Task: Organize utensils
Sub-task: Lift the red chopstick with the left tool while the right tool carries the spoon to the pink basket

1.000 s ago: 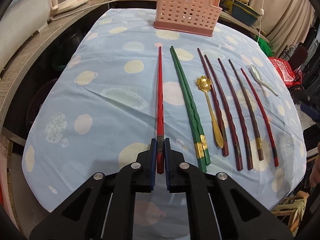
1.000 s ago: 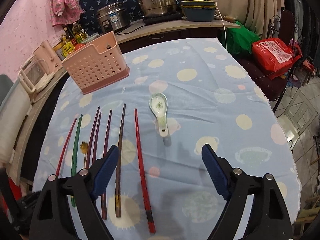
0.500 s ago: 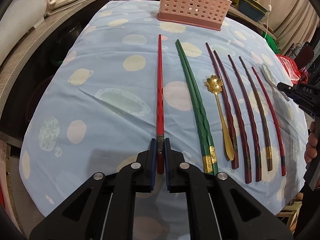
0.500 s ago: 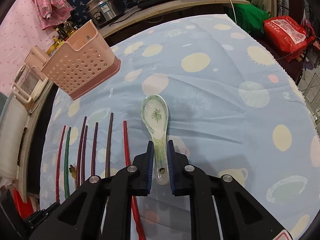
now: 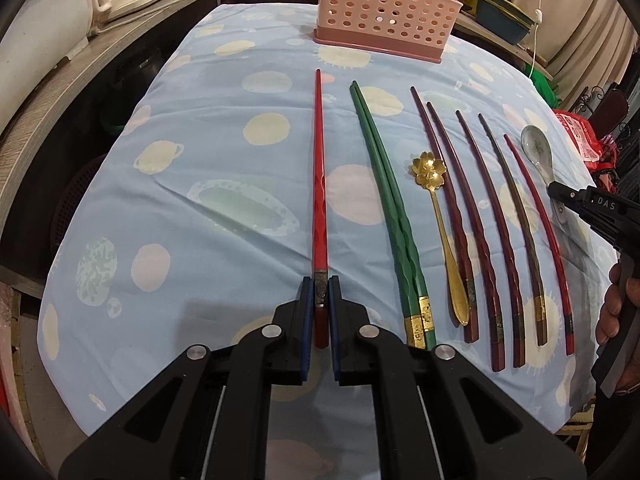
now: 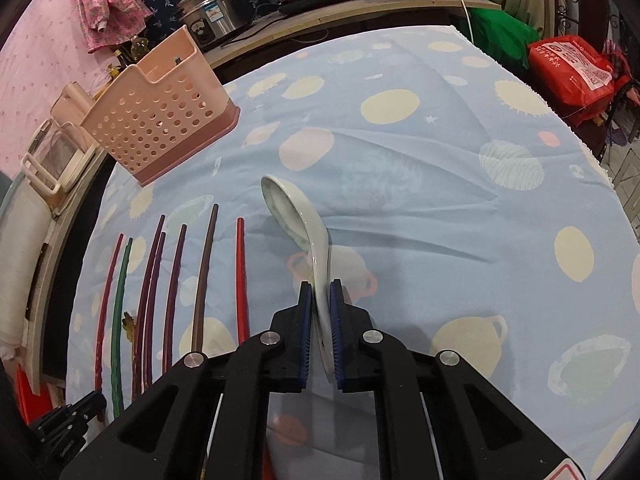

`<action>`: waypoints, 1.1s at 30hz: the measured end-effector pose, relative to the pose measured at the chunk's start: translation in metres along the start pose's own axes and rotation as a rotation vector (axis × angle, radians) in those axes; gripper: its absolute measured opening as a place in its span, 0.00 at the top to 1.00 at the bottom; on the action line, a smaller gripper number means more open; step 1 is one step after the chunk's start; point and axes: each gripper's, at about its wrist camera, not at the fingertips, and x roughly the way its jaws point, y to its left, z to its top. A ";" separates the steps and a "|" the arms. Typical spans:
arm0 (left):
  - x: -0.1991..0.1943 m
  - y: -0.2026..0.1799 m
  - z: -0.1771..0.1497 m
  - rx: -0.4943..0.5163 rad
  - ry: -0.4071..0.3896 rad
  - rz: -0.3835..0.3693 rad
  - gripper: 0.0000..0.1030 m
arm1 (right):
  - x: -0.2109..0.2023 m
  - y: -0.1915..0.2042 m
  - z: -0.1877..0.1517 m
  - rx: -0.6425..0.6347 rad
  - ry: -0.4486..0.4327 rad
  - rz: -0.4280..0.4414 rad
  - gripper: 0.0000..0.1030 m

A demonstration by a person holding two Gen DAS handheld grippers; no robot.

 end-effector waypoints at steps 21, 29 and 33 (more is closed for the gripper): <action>-0.099 0.003 0.019 0.009 -0.217 -0.073 0.93 | -0.117 0.026 -0.005 -0.085 -0.170 -0.002 0.94; -0.149 0.000 0.075 0.050 -0.362 -0.038 0.93 | -0.140 0.048 0.029 -0.124 -0.235 0.037 0.94; -0.172 -0.003 0.112 0.086 -0.438 -0.006 0.93 | -0.141 0.063 0.051 -0.147 -0.248 0.067 0.94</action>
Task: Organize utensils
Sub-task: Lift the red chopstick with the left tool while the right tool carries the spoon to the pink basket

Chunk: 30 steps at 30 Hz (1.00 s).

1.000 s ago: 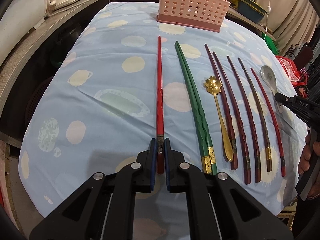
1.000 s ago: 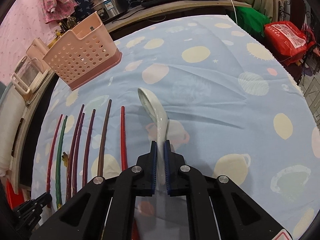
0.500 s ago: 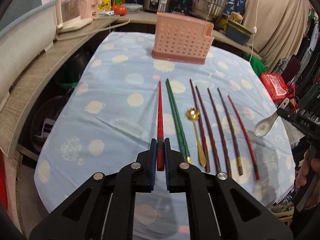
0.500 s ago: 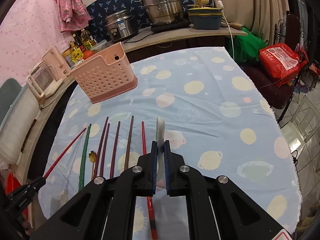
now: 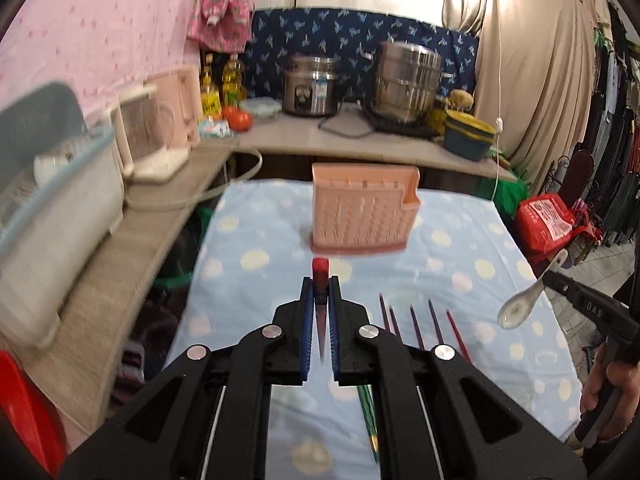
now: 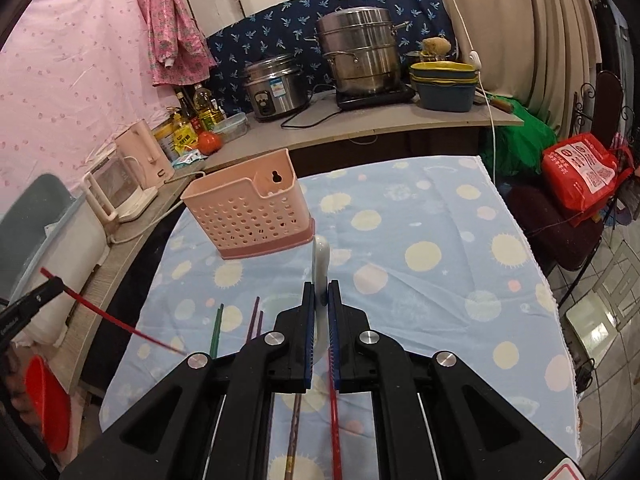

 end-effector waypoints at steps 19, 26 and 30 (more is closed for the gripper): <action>0.036 -0.015 0.204 0.023 -0.296 -0.007 0.93 | 0.104 0.057 0.150 -0.062 -0.057 0.057 0.94; 0.107 -0.016 0.212 0.006 -0.225 -0.028 0.93 | 0.162 0.066 0.164 -0.066 -0.033 0.025 0.94; 0.143 -0.013 0.199 -0.001 -0.162 -0.022 0.93 | 0.191 0.064 0.157 -0.067 0.012 0.007 0.94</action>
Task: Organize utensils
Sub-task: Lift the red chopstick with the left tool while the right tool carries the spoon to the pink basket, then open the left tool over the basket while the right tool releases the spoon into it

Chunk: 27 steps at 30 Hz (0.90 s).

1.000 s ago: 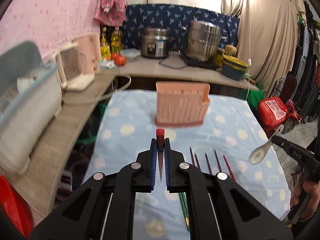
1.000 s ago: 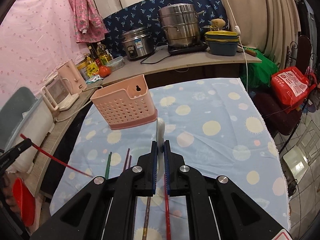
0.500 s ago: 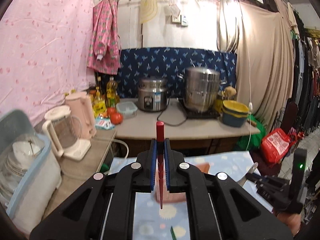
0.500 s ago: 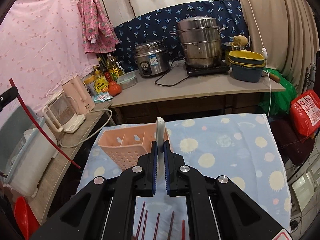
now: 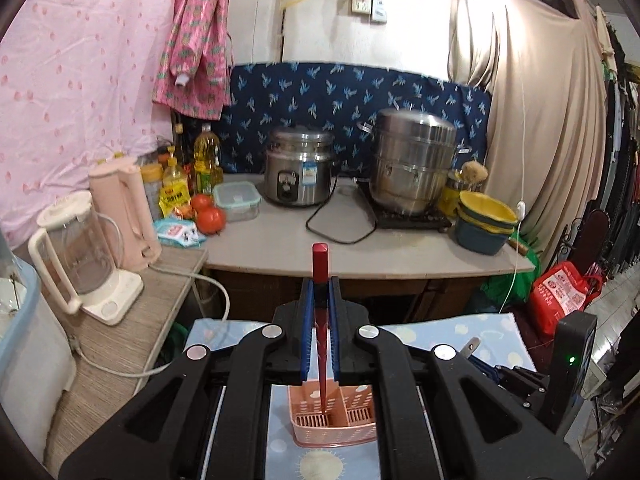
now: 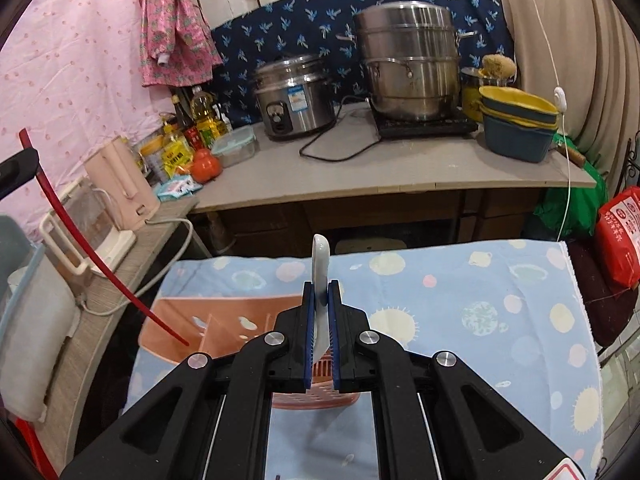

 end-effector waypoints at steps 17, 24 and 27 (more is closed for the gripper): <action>-0.005 0.016 -0.054 -0.035 0.072 0.049 0.51 | -0.029 -0.008 -0.041 0.000 -0.005 -0.025 0.69; -0.040 0.017 -0.085 -0.047 0.102 0.046 0.51 | -0.070 -0.017 -0.073 0.012 0.001 -0.044 0.68; -0.056 0.017 -0.104 -0.052 0.123 0.045 0.51 | -0.087 -0.020 -0.089 0.020 0.007 -0.049 0.68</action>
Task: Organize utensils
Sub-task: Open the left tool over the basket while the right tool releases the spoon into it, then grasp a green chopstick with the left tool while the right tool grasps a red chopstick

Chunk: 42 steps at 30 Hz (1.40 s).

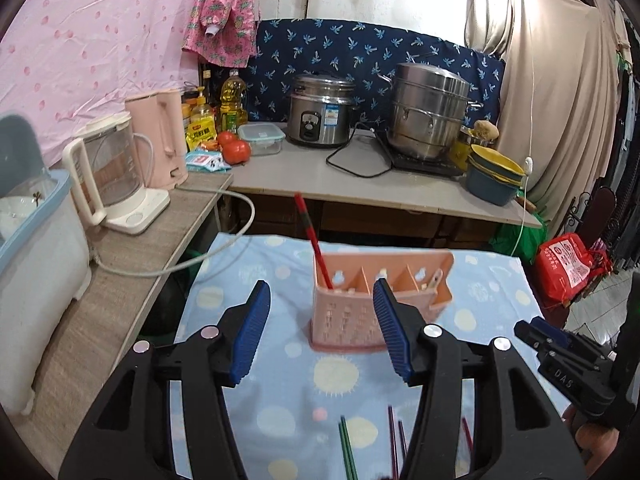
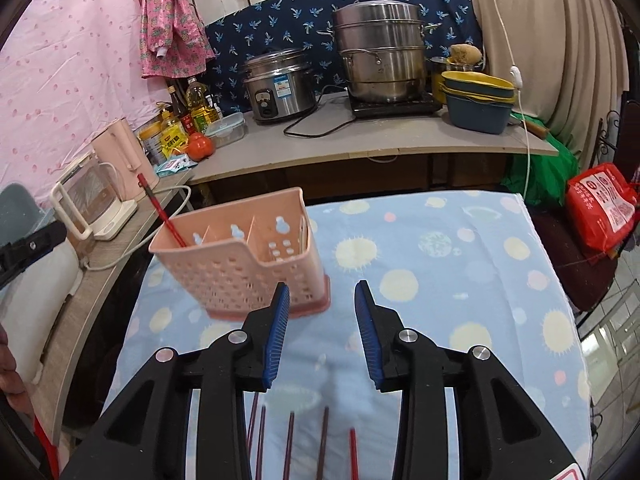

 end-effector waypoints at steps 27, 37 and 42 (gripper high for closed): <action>-0.046 -0.026 -0.245 0.018 0.393 -0.104 0.50 | -0.072 -0.049 -0.195 0.063 0.194 -0.052 0.68; -0.046 -0.033 -0.284 0.053 0.464 -0.109 0.50 | -0.075 -0.052 -0.231 0.080 0.250 -0.042 0.68; -0.042 -0.034 -0.290 0.072 0.463 -0.096 0.51 | -0.074 -0.049 -0.235 0.073 0.257 -0.036 0.68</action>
